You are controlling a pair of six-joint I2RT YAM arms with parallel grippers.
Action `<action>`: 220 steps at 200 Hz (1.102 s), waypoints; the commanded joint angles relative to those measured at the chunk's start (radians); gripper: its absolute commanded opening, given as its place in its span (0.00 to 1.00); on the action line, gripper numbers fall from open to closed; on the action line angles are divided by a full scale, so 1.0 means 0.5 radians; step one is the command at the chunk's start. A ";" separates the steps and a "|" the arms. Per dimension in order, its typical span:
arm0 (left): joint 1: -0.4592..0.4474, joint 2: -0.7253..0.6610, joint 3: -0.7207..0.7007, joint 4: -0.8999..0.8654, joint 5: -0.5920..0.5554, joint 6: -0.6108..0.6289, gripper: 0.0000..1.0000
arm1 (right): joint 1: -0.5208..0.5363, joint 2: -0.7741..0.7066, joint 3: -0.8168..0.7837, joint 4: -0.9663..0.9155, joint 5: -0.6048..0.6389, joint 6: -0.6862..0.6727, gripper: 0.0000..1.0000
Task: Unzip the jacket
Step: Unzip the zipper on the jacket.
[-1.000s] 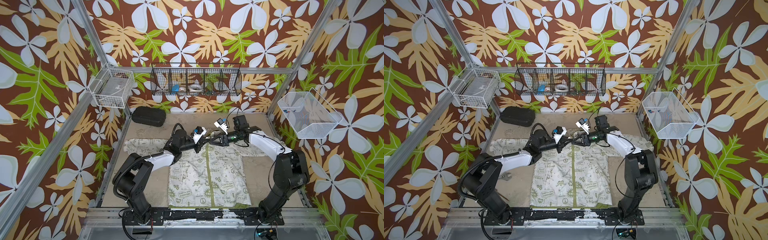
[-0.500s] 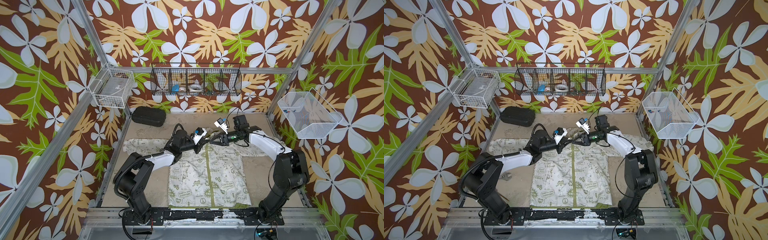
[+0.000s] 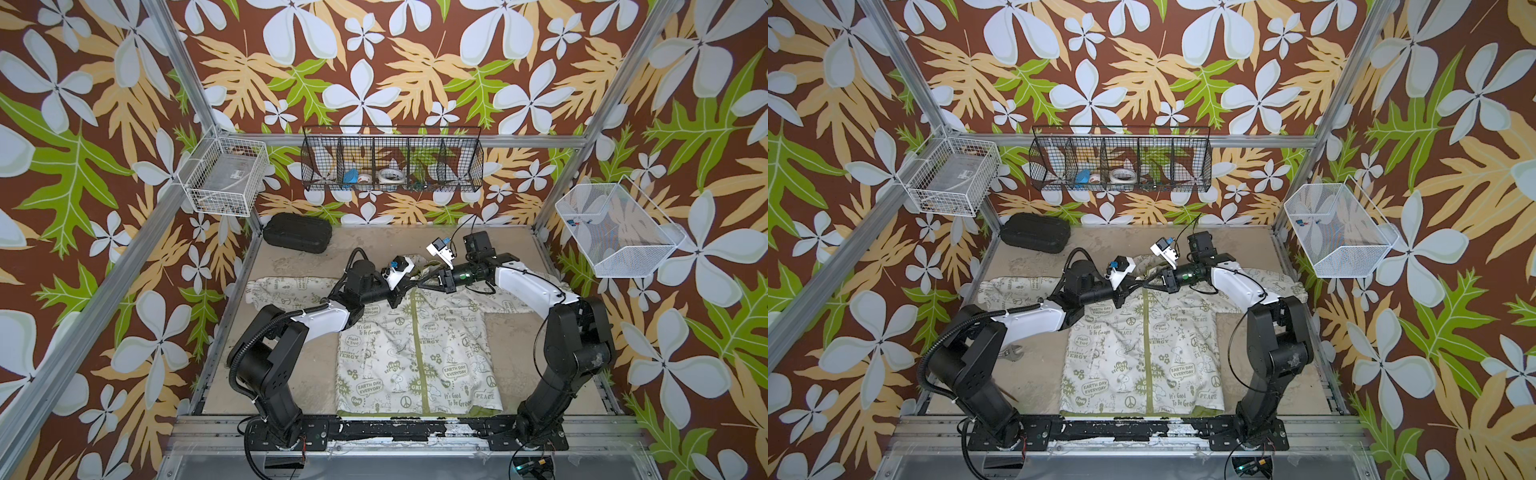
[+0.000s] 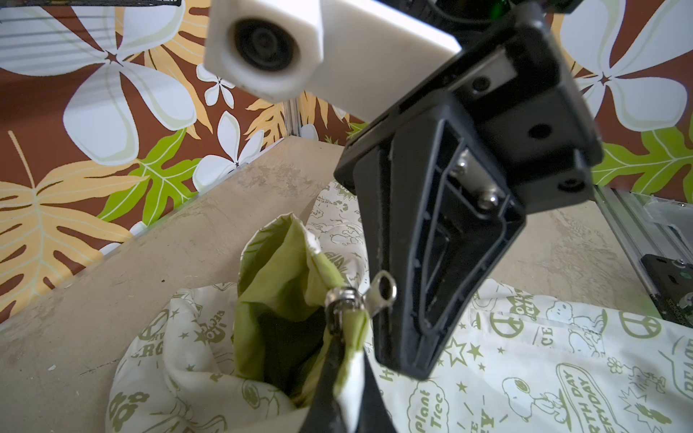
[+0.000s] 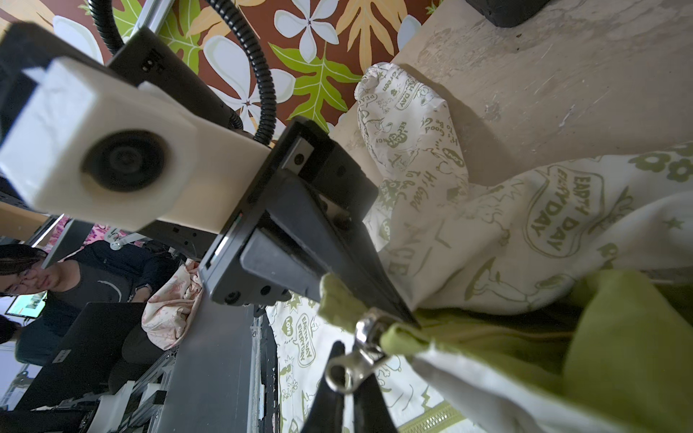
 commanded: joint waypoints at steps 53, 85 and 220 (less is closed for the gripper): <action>-0.003 -0.043 -0.044 0.119 -0.057 0.016 0.00 | -0.001 -0.023 -0.070 0.039 0.045 -0.003 0.40; -0.003 -0.046 -0.048 0.120 -0.044 0.008 0.00 | 0.001 -0.024 -0.050 0.041 0.034 -0.004 0.42; -0.003 -0.041 -0.038 0.099 -0.028 0.004 0.00 | 0.002 0.071 0.108 0.023 -0.043 0.027 0.35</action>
